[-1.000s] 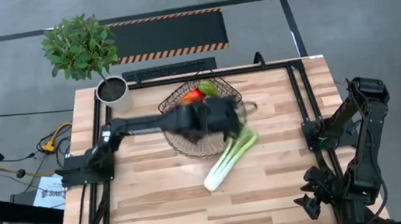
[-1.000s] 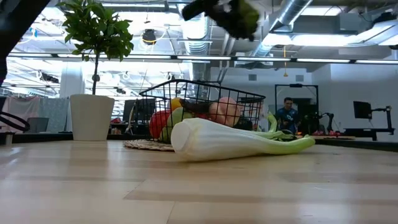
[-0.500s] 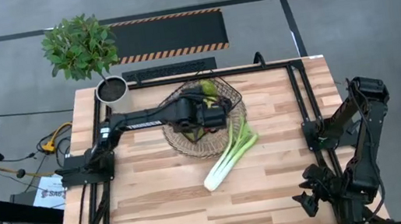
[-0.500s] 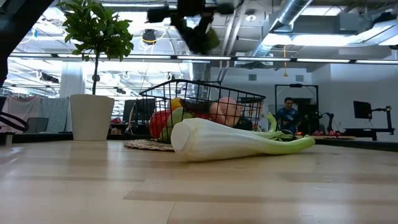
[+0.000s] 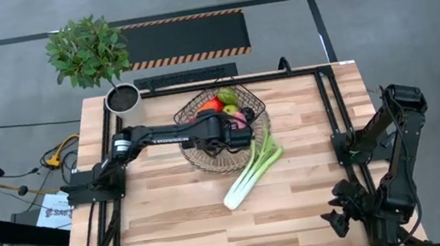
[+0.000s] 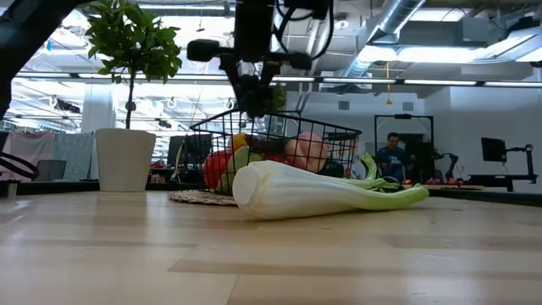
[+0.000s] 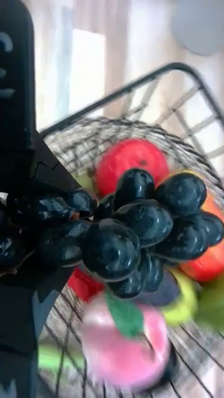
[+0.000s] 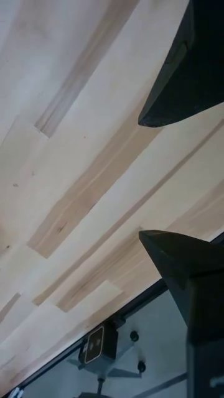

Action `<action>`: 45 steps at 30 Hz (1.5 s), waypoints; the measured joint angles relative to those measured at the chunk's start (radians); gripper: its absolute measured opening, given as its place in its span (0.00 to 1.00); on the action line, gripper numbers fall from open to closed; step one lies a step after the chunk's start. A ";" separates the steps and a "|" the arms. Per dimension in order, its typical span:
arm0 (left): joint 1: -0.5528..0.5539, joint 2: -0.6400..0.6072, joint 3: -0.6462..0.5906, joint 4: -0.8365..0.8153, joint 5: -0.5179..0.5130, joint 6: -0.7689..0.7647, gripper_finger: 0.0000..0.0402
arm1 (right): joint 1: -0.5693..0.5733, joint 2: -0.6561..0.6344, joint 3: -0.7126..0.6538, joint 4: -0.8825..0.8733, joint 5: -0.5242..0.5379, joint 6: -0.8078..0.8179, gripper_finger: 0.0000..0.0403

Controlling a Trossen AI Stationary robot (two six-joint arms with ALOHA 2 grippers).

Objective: Build produce basket
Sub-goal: Put the black grapes into the wire basket

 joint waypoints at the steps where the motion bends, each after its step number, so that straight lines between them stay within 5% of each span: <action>1: 0.002 0.001 -0.011 -0.001 0.015 -0.015 0.25 | 0.000 0.000 0.000 0.000 0.000 0.000 0.76; 12: 0.050 0.002 -0.030 0.001 0.051 0.004 0.30 | 0.000 0.000 0.000 -0.024 0.000 0.018 0.76; 18: 0.087 0.013 -0.031 0.002 0.165 0.071 0.40 | 0.000 0.000 0.000 -0.023 0.002 0.018 0.76; 33: 0.134 0.011 -0.047 0.001 0.220 0.198 0.65 | 0.004 0.000 0.000 -0.022 0.006 0.023 0.76; 45: 0.152 -0.015 -0.047 0.001 0.210 0.264 0.70 | 0.004 0.000 0.000 -0.029 0.007 0.018 0.76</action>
